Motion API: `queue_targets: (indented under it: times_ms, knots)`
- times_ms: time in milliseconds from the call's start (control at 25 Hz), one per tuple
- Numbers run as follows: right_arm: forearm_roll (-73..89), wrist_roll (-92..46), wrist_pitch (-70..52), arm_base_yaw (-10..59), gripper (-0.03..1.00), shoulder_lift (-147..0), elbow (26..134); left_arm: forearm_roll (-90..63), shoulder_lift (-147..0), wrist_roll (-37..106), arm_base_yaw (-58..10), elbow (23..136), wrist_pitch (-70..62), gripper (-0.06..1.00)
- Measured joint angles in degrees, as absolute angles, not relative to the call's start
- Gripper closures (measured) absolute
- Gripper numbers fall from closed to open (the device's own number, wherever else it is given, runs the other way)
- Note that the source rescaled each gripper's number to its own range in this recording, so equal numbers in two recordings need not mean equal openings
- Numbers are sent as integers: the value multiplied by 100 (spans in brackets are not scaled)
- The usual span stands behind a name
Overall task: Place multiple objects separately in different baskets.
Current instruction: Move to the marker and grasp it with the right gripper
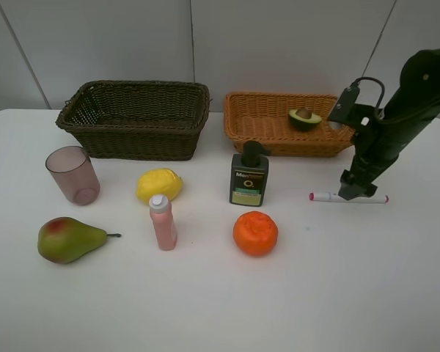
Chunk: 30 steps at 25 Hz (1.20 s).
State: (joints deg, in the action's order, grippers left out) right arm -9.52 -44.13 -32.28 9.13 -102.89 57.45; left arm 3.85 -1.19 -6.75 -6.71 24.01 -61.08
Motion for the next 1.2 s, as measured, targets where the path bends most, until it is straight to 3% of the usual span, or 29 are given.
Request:
queue_targets:
  times_ms: [1200]
  knots:
    - [-977,-4413,-2783,913,-2,-11002,5563,385,-119,-675,-671,2401,-6108,-5]
